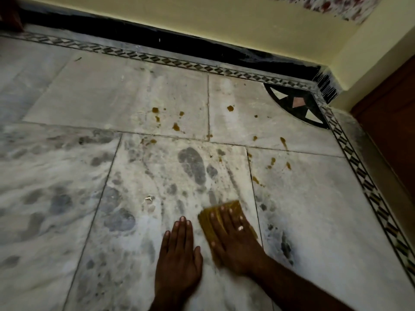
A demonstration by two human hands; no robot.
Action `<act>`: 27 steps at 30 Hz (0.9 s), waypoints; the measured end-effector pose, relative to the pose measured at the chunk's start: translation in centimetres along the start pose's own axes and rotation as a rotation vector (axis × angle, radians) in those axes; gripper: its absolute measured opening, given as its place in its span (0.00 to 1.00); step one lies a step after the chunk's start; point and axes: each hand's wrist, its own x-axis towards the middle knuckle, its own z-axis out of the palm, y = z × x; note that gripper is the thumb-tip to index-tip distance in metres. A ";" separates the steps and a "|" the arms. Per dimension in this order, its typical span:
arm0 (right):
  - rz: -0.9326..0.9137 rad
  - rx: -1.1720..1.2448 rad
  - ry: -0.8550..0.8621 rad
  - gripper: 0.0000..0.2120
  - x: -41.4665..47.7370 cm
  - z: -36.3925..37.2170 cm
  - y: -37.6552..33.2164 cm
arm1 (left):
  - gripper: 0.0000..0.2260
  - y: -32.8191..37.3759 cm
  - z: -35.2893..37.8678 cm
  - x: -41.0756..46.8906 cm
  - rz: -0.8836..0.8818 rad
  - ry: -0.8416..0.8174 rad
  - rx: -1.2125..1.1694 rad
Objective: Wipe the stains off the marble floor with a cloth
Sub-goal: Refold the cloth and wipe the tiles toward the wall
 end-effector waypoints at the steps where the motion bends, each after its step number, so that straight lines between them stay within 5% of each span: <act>1: -0.045 -0.021 0.001 0.30 -2.1 0.2 0.2 | 0.29 0.0 -0.1 0.1 -0.001 0.001 0.000; 6: 0.080 0.020 -0.055 0.29 -5.7 0.7 3.2 | 0.29 0.3 -0.3 0.1 -0.008 0.028 0.026; 12: 0.323 0.102 0.075 0.32 4.6 0.4 3.5 | 0.29 0.1 0.4 -0.1 0.008 0.092 0.098; 19: 0.150 0.165 0.127 0.33 8.5 -0.3 -1.8 | 0.28 -1.1 0.1 -0.1 0.067 0.045 0.116; 27: -0.091 0.128 0.230 0.30 -1.5 2.1 -3.6 | 0.31 -4.8 -1.5 -1.7 0.045 -0.012 0.169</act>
